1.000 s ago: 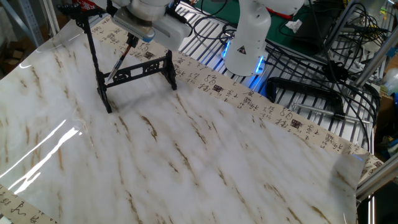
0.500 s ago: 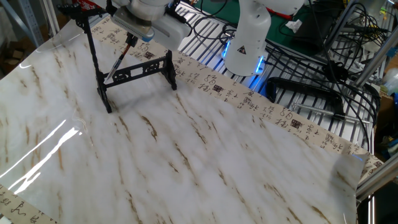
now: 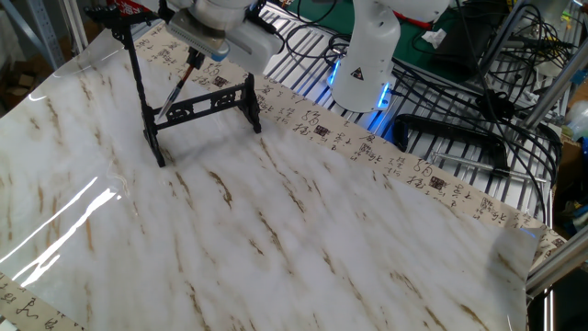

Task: Place the brush on the pen rack

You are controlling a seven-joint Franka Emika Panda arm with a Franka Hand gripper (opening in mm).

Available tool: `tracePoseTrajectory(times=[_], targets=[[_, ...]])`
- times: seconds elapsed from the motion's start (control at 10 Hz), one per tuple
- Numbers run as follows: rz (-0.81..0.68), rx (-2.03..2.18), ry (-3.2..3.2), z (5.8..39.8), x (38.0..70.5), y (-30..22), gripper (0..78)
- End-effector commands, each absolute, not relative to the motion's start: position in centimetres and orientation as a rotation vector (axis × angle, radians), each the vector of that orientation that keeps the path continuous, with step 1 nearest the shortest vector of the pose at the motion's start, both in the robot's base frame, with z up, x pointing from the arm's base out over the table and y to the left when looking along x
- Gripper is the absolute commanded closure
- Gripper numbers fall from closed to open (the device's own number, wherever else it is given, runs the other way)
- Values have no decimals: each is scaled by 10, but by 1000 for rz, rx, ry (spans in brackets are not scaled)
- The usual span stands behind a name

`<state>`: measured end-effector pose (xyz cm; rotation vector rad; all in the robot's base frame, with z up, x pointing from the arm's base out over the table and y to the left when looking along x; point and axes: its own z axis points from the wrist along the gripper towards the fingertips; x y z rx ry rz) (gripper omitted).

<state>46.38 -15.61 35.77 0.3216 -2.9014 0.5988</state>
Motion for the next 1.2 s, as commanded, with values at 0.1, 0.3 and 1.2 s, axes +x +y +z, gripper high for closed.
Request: tracePoseTrajectory(times=[0.1,0.3,1.2], targets=[[603,325,-2915,356,461,-157,764],[607,327,-2919,353,459,-159,764],[620,332,-2929,347,446,-166,764]])
